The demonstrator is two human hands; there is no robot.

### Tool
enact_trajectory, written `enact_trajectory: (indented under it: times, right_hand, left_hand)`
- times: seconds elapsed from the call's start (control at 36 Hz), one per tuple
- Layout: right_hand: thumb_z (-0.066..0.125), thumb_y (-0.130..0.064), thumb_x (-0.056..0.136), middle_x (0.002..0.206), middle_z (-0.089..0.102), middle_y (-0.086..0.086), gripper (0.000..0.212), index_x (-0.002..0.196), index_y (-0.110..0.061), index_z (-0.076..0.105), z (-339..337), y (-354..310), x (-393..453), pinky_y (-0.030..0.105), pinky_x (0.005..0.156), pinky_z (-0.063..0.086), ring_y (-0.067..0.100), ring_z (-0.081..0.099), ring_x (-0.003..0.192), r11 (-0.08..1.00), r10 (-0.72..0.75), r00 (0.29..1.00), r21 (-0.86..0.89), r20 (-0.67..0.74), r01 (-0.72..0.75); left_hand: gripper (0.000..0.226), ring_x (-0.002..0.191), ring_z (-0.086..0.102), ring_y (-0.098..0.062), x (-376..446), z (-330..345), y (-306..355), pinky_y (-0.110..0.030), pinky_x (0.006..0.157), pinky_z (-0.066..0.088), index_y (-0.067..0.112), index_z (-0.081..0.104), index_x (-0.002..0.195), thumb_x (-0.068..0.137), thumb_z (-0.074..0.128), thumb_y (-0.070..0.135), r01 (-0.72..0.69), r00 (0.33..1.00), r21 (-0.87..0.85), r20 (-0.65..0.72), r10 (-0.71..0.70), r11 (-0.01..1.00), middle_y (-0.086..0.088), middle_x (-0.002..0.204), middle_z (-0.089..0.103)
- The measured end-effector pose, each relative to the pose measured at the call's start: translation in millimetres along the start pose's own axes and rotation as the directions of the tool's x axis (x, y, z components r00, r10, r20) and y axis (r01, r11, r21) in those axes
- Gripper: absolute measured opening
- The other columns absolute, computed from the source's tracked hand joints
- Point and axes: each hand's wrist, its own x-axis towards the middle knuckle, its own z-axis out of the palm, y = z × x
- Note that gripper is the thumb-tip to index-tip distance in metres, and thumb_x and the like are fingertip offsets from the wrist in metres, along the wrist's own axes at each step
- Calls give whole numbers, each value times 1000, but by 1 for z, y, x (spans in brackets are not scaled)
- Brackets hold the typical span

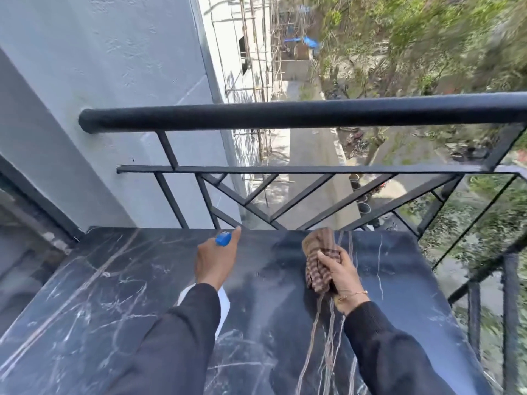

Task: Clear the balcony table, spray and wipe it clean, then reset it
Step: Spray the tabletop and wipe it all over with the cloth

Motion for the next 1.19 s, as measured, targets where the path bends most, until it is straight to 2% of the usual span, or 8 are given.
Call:
enact_trajectory:
  times: [0.5,0.56,0.61,0.67,0.75,0.83,0.97,1.19]
  right_hand:
    - [57,2,86,110,59,16,46,130,-6,44,25,35,14,40,88,46,24,56,92,968,-91,981,-246,-171,46]
    - [58,-12,88,122,58,18,45,131,-12,46,26,36,13,43,100,42,29,54,109,810,-202,948,-586,-247,20]
    - [56,-22,89,138,44,20,52,137,-13,40,24,33,10,47,106,33,34,38,128,450,-399,873,-890,-281,-81]
    - [52,-25,91,153,21,18,60,145,-15,27,24,31,9,49,112,22,35,19,140,249,-492,852,-967,-177,-56]
    - [44,-53,89,158,6,8,75,149,-21,12,22,42,13,48,117,10,38,0,144,-34,-309,950,-998,-41,-54]
    - [51,-61,81,157,-2,11,90,149,-19,9,21,55,20,52,116,8,44,-4,142,-63,-263,955,-985,-136,-158]
    - [57,-41,83,156,7,17,76,147,-18,23,40,62,44,56,112,15,51,4,139,-22,-366,915,-981,-170,-192]
    - [48,-33,87,155,12,16,70,148,-19,17,114,79,92,53,114,13,47,4,141,-62,-338,941,-997,-14,-37]
  left_hand:
    - [63,72,63,-30,44,-54,-36,-31,62,44,8,60,70,80,48,70,54,991,129,-127,-38,990,-12,74,66]
    - [63,71,65,-31,50,-60,-38,-32,64,46,9,62,74,79,47,71,55,992,151,-125,-37,987,-13,76,67]
    - [62,72,65,-31,55,-63,-38,-33,67,49,10,62,74,78,48,71,44,992,157,-120,-25,987,-13,77,67]
    - [59,75,64,-32,61,-64,-36,-34,68,47,11,57,69,81,49,68,33,993,148,-121,-15,988,-13,77,65]
    - [58,75,65,-34,72,-64,-33,-34,65,46,11,56,69,82,50,67,24,990,103,-137,-10,994,-14,78,65]
    - [58,74,67,-35,85,-65,-31,-39,69,54,11,57,67,79,54,67,17,988,57,-152,-9,998,-15,77,67]
    - [54,76,67,-35,110,-65,-34,-46,74,57,18,56,67,73,56,72,13,980,2,-200,-13,1000,-15,78,69]
    - [55,49,56,-23,130,-68,-42,-29,49,50,9,64,83,78,61,64,29,981,-143,-185,-56,989,-13,74,68]
